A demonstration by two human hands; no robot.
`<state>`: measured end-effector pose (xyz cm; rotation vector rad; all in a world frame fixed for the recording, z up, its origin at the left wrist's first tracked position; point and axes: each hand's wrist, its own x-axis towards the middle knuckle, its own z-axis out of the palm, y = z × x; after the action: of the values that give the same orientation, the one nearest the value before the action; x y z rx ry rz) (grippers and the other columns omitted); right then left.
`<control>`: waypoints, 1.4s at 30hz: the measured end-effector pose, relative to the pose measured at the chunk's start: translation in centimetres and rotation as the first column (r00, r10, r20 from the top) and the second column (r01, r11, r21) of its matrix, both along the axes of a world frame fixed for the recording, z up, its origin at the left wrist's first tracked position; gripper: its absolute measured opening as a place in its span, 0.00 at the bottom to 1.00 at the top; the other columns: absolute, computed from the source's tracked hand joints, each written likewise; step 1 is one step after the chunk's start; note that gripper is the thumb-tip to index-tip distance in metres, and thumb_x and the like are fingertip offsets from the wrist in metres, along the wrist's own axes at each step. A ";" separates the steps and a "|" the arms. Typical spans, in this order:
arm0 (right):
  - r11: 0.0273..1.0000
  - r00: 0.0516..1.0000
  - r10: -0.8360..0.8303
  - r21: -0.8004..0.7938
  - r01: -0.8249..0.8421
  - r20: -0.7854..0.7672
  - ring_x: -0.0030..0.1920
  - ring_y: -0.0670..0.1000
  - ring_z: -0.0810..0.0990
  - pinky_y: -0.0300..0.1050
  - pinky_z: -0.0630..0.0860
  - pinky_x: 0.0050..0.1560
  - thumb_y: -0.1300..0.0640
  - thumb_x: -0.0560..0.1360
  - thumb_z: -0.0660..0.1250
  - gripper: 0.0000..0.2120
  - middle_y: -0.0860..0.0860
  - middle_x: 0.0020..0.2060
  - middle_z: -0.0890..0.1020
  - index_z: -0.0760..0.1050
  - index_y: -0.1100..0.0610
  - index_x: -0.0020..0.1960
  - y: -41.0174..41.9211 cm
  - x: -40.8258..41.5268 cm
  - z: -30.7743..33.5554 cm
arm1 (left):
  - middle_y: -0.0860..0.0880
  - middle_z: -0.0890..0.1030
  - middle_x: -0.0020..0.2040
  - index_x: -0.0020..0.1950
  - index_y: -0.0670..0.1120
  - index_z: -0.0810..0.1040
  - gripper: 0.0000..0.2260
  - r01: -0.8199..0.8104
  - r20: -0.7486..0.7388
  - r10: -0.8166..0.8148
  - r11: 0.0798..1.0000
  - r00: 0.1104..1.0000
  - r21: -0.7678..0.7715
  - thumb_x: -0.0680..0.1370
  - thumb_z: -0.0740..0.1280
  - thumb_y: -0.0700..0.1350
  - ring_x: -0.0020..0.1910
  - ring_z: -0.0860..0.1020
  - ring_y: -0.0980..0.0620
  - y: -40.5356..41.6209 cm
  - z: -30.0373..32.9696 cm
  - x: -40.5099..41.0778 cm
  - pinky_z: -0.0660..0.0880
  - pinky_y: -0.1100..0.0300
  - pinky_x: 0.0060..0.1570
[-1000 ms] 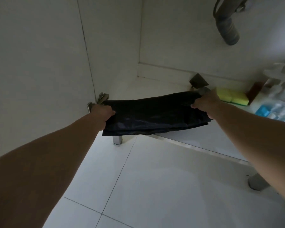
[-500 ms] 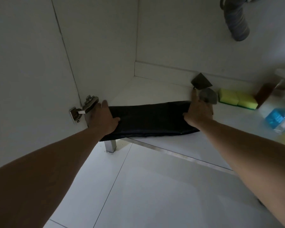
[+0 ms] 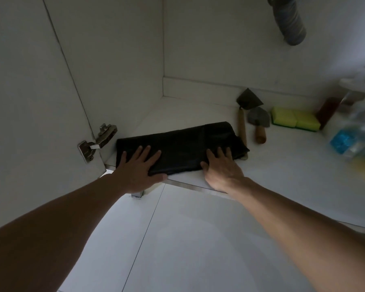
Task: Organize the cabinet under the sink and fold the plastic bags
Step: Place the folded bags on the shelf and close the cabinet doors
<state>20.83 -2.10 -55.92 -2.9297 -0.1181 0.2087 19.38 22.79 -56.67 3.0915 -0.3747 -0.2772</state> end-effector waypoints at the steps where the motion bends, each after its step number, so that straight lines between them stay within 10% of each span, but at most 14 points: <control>1: 1.000 1.000 0.011 0.014 -0.011 0.000 0.78 0.63 0.43 0.58 0.53 0.76 0.43 0.83 0.48 0.28 0.58 0.78 0.50 0.50 0.54 0.79 0.1 0.7 -0.2 | 0.47 0.40 0.79 0.79 0.56 0.40 0.58 -0.018 -0.004 0.018 1.000 1.000 -0.007 0.52 0.28 0.81 0.78 0.40 0.46 0.0 0.0 -0.1 0.41 0.36 0.73; 6: 0.999 0.998 0.046 -0.005 -0.046 0.034 0.78 0.61 0.43 0.57 0.54 0.75 0.45 0.84 0.50 0.26 0.57 0.78 0.50 0.52 0.53 0.79 -0.2 3.6 0.0 | 0.48 0.42 0.80 0.79 0.55 0.42 0.48 -0.102 -0.012 0.101 0.993 0.995 -0.058 0.62 0.36 0.76 0.78 0.41 0.46 -0.9 0.1 -0.2 0.42 0.34 0.72; 9: 0.993 0.972 -0.023 -0.106 0.049 0.235 0.73 0.63 0.60 0.55 0.67 0.67 0.52 0.81 0.59 0.20 0.59 0.71 0.65 0.64 0.55 0.72 0.3 3.0 0.7 | 0.47 0.45 0.80 0.79 0.55 0.46 0.41 -0.130 -0.025 0.128 0.986 0.992 -0.106 0.70 0.42 0.73 0.78 0.44 0.44 -2.1 0.5 -0.4 0.45 0.35 0.72; 15: 0.979 0.971 -0.111 0.189 0.071 0.212 0.56 0.59 0.75 0.48 0.73 0.51 0.54 0.80 0.59 0.13 0.57 0.58 0.73 0.69 0.57 0.63 3.3 -0.5 0.9 | 0.44 0.51 0.79 0.78 0.52 0.54 0.27 -0.208 0.219 0.224 0.973 0.950 -0.096 0.81 0.46 0.61 0.77 0.50 0.39 -1.2 1.2 1.3 0.51 0.42 0.73; 26: 0.988 0.990 -0.127 0.096 0.120 0.062 0.67 0.60 0.65 0.59 0.61 0.62 0.36 0.79 0.50 0.29 0.56 0.68 0.70 0.65 0.56 0.70 5.9 1.8 1.0 | 0.43 0.58 0.72 0.77 0.56 0.57 0.32 -0.376 -0.045 0.375 0.901 0.926 -0.215 0.76 0.57 0.67 0.72 0.59 0.38 -0.1 1.6 1.9 0.58 0.42 0.71; 31: 0.999 0.998 -0.040 0.019 0.039 0.049 0.71 0.61 0.61 0.61 0.59 0.66 0.38 0.80 0.51 0.32 0.55 0.75 0.61 0.54 0.56 0.77 4.5 4.2 1.0 | 0.45 0.60 0.72 0.77 0.59 0.57 0.37 -0.327 -0.044 0.325 0.923 0.945 -0.205 0.70 0.54 0.71 0.71 0.57 0.40 -0.3 1.8 1.5 0.56 0.44 0.69; 37: 0.971 0.988 0.122 0.195 -0.139 0.098 0.68 0.60 0.67 0.50 0.67 0.65 0.54 0.83 0.55 0.18 0.59 0.68 0.68 0.67 0.61 0.70 4.2 4.8 1.8 | 0.47 0.62 0.69 0.76 0.56 0.62 0.42 -0.209 -0.041 0.207 0.923 0.977 -0.323 0.64 0.59 0.70 0.70 0.59 0.46 -0.1 2.2 1.8 0.62 0.52 0.66; 42: 0.964 0.965 0.264 0.041 -0.263 -0.004 0.76 0.61 0.55 0.56 0.56 0.74 0.51 0.85 0.48 0.22 0.59 0.77 0.56 0.59 0.60 0.76 4.6 6.7 2.0 | 0.48 0.50 0.79 0.79 0.52 0.53 0.34 -0.162 0.033 0.170 0.971 0.985 -0.178 0.78 0.60 0.64 0.77 0.51 0.46 -0.3 1.5 3.4 0.51 0.47 0.74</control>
<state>27.52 2.49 -53.96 -2.8645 -0.5067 0.2560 22.81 22.44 -55.20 2.9368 -0.1302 -0.1577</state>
